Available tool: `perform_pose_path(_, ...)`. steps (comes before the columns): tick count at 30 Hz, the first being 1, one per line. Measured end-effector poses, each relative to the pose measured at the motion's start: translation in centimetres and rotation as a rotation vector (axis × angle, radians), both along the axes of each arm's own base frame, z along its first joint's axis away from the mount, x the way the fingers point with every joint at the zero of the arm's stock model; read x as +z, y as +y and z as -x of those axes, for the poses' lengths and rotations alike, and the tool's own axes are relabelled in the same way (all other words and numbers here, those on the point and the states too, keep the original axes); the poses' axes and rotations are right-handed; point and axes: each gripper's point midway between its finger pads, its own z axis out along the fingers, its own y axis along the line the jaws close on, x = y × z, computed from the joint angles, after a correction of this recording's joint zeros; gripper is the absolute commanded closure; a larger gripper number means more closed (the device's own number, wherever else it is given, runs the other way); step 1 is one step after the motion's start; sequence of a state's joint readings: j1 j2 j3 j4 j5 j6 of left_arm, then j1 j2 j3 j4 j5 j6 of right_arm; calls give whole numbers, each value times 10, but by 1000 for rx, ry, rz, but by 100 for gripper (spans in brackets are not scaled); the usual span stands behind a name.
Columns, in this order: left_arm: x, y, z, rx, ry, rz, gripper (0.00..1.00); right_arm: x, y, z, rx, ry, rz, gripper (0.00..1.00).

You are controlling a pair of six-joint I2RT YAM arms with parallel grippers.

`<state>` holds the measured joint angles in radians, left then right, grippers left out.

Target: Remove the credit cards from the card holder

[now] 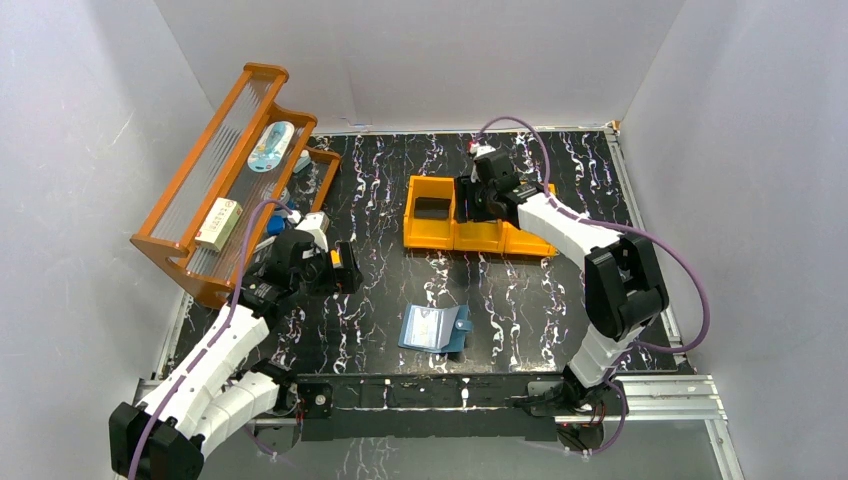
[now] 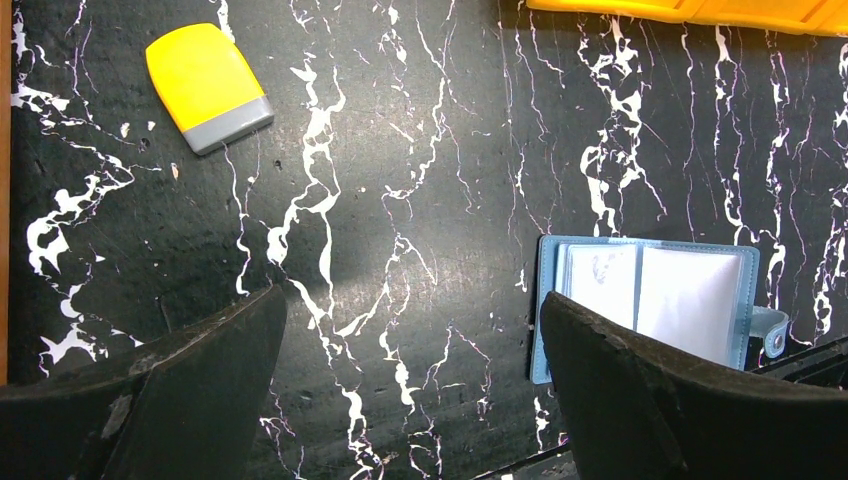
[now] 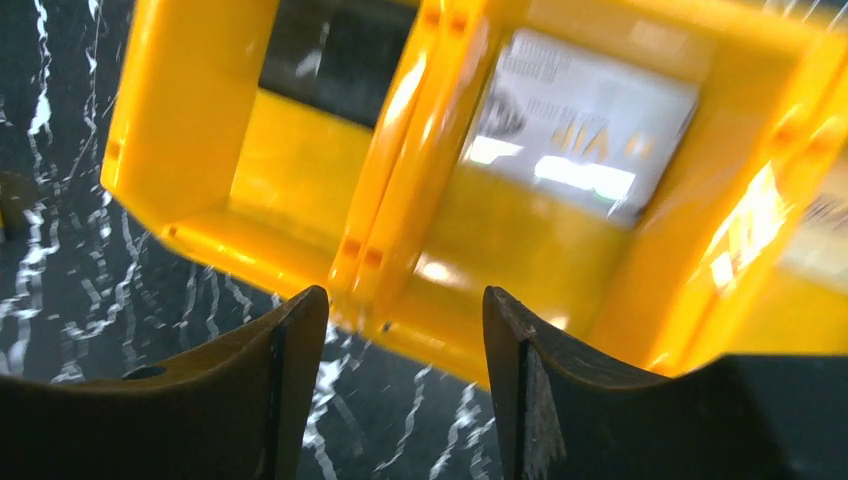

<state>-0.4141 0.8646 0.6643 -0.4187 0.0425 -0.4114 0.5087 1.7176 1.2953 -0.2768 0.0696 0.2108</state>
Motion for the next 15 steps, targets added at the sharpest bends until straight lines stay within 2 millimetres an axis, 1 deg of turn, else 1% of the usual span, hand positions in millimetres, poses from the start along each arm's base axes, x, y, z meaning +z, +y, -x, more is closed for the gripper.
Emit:
perform_pose_path(1,0,0,0,0,2,-1,2,-12,2,14,-52,86,-53,29)
perform_pose_path(2,-1,0,0,0,3,-1,2,-14,2,16,-58,96,-59,28)
perform_pose_path(4,-2,0,0,0,6,-3,2,-22,5,29,-116,176,-98,27)
perform_pose_path(6,-2,0,0,0,9,-4,2,-24,8,36,-167,218,-126,27)
perform_pose_path(11,-4,0,0,0,16,-7,2,-30,15,38,-247,260,-152,27)
perform_pose_path(15,-4,0,0,0,17,-8,1,-47,17,28,-301,284,-116,27)
